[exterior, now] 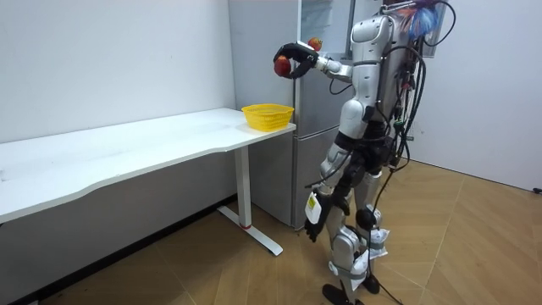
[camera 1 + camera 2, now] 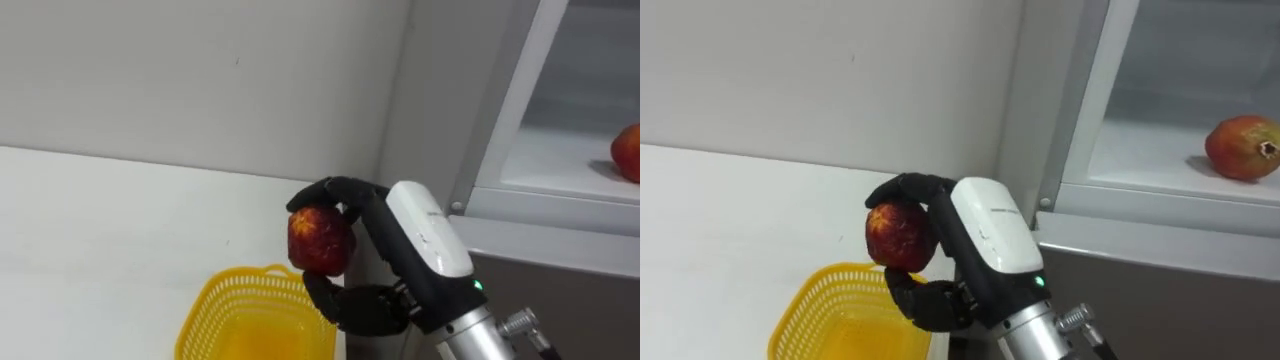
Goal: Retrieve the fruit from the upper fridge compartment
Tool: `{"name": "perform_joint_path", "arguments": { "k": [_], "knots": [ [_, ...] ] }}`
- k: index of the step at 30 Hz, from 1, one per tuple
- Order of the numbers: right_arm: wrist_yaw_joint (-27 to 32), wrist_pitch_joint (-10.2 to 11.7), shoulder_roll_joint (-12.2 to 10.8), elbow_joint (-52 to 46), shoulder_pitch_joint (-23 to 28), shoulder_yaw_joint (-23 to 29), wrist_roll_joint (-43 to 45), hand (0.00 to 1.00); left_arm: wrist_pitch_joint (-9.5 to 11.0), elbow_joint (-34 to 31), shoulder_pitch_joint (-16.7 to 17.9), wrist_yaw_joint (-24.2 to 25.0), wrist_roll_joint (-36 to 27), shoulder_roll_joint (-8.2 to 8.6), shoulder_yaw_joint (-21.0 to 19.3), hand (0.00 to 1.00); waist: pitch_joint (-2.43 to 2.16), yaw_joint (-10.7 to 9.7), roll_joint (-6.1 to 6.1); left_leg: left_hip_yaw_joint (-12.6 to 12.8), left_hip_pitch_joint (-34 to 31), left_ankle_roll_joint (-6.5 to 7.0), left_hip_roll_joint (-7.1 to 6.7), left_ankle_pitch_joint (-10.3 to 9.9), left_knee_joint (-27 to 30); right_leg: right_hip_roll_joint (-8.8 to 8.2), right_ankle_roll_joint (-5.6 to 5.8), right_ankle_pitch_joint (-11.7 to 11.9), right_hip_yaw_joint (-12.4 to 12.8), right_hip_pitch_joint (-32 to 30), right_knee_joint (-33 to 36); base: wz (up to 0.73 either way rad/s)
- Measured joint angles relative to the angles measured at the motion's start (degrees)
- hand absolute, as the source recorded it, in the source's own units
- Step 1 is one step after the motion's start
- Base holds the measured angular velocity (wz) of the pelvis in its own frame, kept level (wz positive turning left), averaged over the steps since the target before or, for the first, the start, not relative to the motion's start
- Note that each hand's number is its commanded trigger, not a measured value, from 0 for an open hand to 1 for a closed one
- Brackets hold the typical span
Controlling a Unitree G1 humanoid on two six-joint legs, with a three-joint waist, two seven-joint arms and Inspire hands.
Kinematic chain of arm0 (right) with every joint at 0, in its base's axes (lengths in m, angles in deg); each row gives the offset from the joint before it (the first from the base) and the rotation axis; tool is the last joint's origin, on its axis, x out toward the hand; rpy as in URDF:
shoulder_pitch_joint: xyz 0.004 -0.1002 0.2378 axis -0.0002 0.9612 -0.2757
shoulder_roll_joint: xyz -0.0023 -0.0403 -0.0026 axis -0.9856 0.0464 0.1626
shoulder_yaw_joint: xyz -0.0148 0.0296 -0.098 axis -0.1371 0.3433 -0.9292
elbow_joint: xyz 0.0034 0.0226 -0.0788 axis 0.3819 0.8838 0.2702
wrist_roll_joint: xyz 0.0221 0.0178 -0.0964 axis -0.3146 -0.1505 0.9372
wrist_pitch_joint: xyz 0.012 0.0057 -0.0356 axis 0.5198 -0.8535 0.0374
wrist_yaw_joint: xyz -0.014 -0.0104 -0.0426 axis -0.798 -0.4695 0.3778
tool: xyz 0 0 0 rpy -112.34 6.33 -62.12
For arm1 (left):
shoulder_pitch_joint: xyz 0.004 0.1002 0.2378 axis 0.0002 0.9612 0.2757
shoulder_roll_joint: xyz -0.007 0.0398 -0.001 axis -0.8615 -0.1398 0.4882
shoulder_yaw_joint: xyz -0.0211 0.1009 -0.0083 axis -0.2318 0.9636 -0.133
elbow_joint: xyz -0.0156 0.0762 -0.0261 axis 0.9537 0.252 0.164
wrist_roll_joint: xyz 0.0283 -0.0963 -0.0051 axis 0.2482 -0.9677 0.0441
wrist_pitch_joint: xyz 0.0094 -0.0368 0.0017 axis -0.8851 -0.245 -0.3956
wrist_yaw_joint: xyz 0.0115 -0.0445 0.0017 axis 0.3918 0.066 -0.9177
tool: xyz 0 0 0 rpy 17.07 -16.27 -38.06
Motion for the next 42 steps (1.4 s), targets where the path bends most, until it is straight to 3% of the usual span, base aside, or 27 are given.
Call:
{"name": "perform_joint_path", "arguments": {
  "k": [8, 20, 30, 36, 40, 41, 42],
  "knots": [
    [-1.2, -1.3, 0.0, 3.8, -1.9, -0.3, 0.5, 1.00, 0.0, -0.2, -0.3, 0.4, 0.5, 0.52, -1.2, 0.00, 0.18, 1.6, 0.27, -1.0, -0.2, 0.00, -0.07, 0.0, 0.1, -0.07, 0.01, 0.0, -0.9, 0.2, -0.1, 0.06],
    [-1.2, -3.4, 0.0, 7.7, -3.1, -0.5, 2.3, 1.00, -0.4, -0.4, -0.5, -0.3, 0.5, 0.55, -2.2, 0.00, 0.12, 2.2, 0.19, -1.4, -0.1, 0.07, -0.21, 0.1, 0.1, -0.14, 0.03, 0.0, -0.9, 0.5, -0.1, 0.01],
    [-2.5, -6.1, -0.1, 9.8, -3.1, -0.8, 3.5, 1.00, -2.2, -0.3, -0.3, 0.3, 0.5, 0.51, -2.2, 0.00, -0.38, 3.1, -0.72, -2.5, -0.3, 0.08, -0.34, 0.1, 0.1, -0.31, 0.06, 0.0, -2.2, 0.8, 0.0, 0.06],
    [-4.1, -6.2, -0.5, 13.1, -3.6, -2.0, 3.5, 1.00, -2.2, -0.3, -0.4, 0.2, 0.5, 0.43, -2.2, 0.00, -0.25, 3.5, -1.02, -2.5, -0.3, 0.06, -0.36, 0.2, 0.1, -0.34, 0.07, 0.0, -2.3, 0.8, 0.0, 0.00],
    [-4.6, -6.2, -0.5, 15.3, -4.1, -2.0, 3.5, 1.00, -2.2, -0.4, -0.4, 0.2, 0.5, 0.08, -2.2, 0.00, 0.14, 3.9, -1.42, -2.6, -0.6, 0.02, -0.34, 0.3, 0.2, -0.32, 0.07, 0.0, -2.3, 0.7, -0.1, 0.00],
    [-4.7, -6.2, -0.5, 15.9, -4.1, -2.0, 3.5, 0.98, -2.2, -0.6, -0.4, 0.2, 0.5, 0.12, -2.1, 0.00, 0.18, 4.0, -1.50, -2.7, -0.6, 0.02, -0.34, 0.3, 0.2, -0.32, 0.07, 0.0, -2.3, 0.6, -0.1, 0.00],
    [-4.8, -6.2, -0.5, 16.1, -4.1, -2.0, 3.5, 0.80, -2.2, -0.8, -0.4, 0.2, 0.5, 0.13, -2.1, 0.00, 0.23, 4.1, -1.54, -2.7, -0.7, 0.02, -0.34, 0.3, 0.2, -0.32, 0.07, 0.0, -2.3, 0.6, -0.1, 0.00]
  ]
}}
